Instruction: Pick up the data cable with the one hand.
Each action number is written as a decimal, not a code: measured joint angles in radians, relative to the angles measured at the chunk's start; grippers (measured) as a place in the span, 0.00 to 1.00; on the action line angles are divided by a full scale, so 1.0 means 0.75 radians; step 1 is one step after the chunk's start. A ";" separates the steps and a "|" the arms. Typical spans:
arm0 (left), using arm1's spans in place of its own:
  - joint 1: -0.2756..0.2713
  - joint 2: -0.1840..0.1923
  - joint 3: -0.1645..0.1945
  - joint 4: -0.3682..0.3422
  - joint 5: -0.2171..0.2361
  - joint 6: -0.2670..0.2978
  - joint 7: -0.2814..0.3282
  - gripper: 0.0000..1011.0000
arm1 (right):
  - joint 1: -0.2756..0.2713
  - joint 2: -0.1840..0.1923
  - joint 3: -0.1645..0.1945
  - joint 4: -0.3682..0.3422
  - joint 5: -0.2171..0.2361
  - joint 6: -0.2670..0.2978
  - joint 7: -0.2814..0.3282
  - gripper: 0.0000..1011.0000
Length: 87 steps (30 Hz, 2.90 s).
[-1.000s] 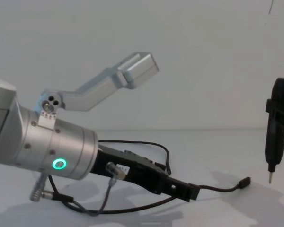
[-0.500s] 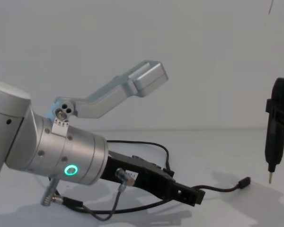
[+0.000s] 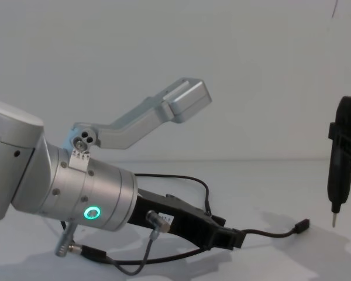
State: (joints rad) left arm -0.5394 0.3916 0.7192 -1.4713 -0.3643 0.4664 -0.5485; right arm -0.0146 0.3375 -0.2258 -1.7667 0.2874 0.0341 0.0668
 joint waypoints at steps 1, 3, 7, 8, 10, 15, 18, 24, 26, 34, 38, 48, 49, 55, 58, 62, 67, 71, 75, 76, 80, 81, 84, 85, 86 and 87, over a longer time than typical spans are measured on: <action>0.000 0.000 0.000 0.000 0.000 0.000 0.000 0.40 | 0.000 0.000 0.000 0.000 0.000 0.000 0.000 0.28; -0.001 -0.001 0.001 0.002 0.000 0.000 0.000 0.34 | 0.000 0.000 0.000 0.000 0.000 0.000 0.000 0.28; -0.001 -0.002 0.002 0.004 0.001 -0.001 0.001 0.21 | 0.000 0.000 0.000 0.000 0.000 0.000 0.000 0.28; -0.001 -0.002 0.002 0.004 0.001 -0.001 0.001 0.21 | 0.000 0.000 0.000 0.000 0.000 0.000 0.000 0.28; -0.001 -0.003 0.002 0.004 0.002 -0.002 0.001 0.13 | 0.000 0.000 0.000 0.000 0.000 0.000 0.000 0.28; -0.002 -0.003 0.003 0.005 0.002 -0.002 0.001 0.04 | 0.000 0.000 0.000 0.000 0.000 0.000 0.000 0.28; -0.002 -0.004 0.003 0.005 0.002 -0.003 0.001 0.04 | 0.000 0.000 0.000 0.000 0.000 0.000 0.000 0.28; -0.003 -0.004 0.004 0.006 0.003 -0.003 0.001 0.04 | 0.000 0.000 0.000 0.000 0.000 0.000 0.000 0.28; -0.003 -0.004 0.004 0.006 0.004 -0.005 0.000 0.04 | 0.000 0.000 0.001 0.000 0.000 0.000 0.000 0.28; -0.003 0.006 0.010 -0.001 0.031 -0.068 -0.013 0.04 | 0.012 0.001 0.026 -0.028 0.018 -0.006 0.019 0.28; -0.003 0.017 0.012 -0.010 0.051 -0.119 -0.024 0.04 | 0.029 0.005 0.050 -0.057 0.046 -0.005 0.039 0.28; 0.005 0.065 0.008 -0.055 0.111 -0.289 -0.045 0.04 | 0.091 0.015 0.123 -0.107 0.149 0.039 0.103 0.28; 0.006 0.068 0.006 -0.059 0.115 -0.301 -0.046 0.04 | 0.100 0.016 0.131 -0.110 0.163 0.049 0.109 0.28; 0.015 0.098 -0.009 -0.090 0.145 -0.397 -0.048 0.04 | 0.131 0.018 0.152 -0.111 0.211 0.088 0.127 0.28; 0.021 0.119 -0.024 -0.110 0.162 -0.460 -0.049 0.04 | 0.152 0.018 0.160 -0.098 0.237 0.112 0.135 0.28; 0.027 0.138 -0.037 -0.131 0.174 -0.515 -0.053 0.04 | 0.171 0.019 0.165 -0.082 0.261 0.131 0.142 0.28; 0.032 0.155 -0.050 -0.149 0.186 -0.567 -0.057 0.04 | 0.194 0.024 0.169 -0.056 0.281 0.140 0.153 0.28; 0.035 0.164 -0.057 -0.159 0.192 -0.593 -0.059 0.04 | 0.206 0.029 0.169 -0.044 0.289 0.135 0.164 0.28; 0.037 0.170 -0.061 -0.164 0.195 -0.608 -0.060 0.04 | 0.218 0.036 0.169 -0.036 0.296 0.118 0.181 0.28; 0.038 0.172 -0.063 -0.167 0.196 -0.615 -0.060 0.04 | 0.223 0.040 0.169 -0.034 0.299 0.111 0.188 0.28; 0.039 0.176 -0.066 -0.171 0.199 -0.627 -0.061 0.04 | 0.235 0.050 0.171 -0.033 0.309 0.093 0.210 0.28; 0.040 0.178 -0.067 -0.173 0.200 -0.632 -0.061 0.04 | 0.237 0.052 0.172 -0.033 0.313 0.088 0.216 0.28; 0.040 0.180 -0.068 -0.175 0.201 -0.637 -0.061 0.04 | 0.244 0.061 0.172 -0.034 0.322 0.079 0.232 0.28; 0.040 0.181 -0.069 -0.175 0.202 -0.640 -0.062 0.04 | 0.247 0.065 0.172 -0.034 0.327 0.076 0.240 0.28; 0.041 0.181 -0.069 -0.176 0.202 -0.641 -0.062 0.04 | 0.248 0.066 0.172 -0.034 0.330 0.075 0.243 0.28; 0.041 0.182 -0.070 -0.177 0.203 -0.644 -0.062 0.04 | 0.251 0.070 0.172 -0.034 0.335 0.073 0.249 0.28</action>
State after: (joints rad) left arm -0.5089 0.5282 0.6667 -1.6043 -0.2123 -0.0165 -0.5950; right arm 0.1737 0.3899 -0.0969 -1.7923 0.5387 0.0892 0.2538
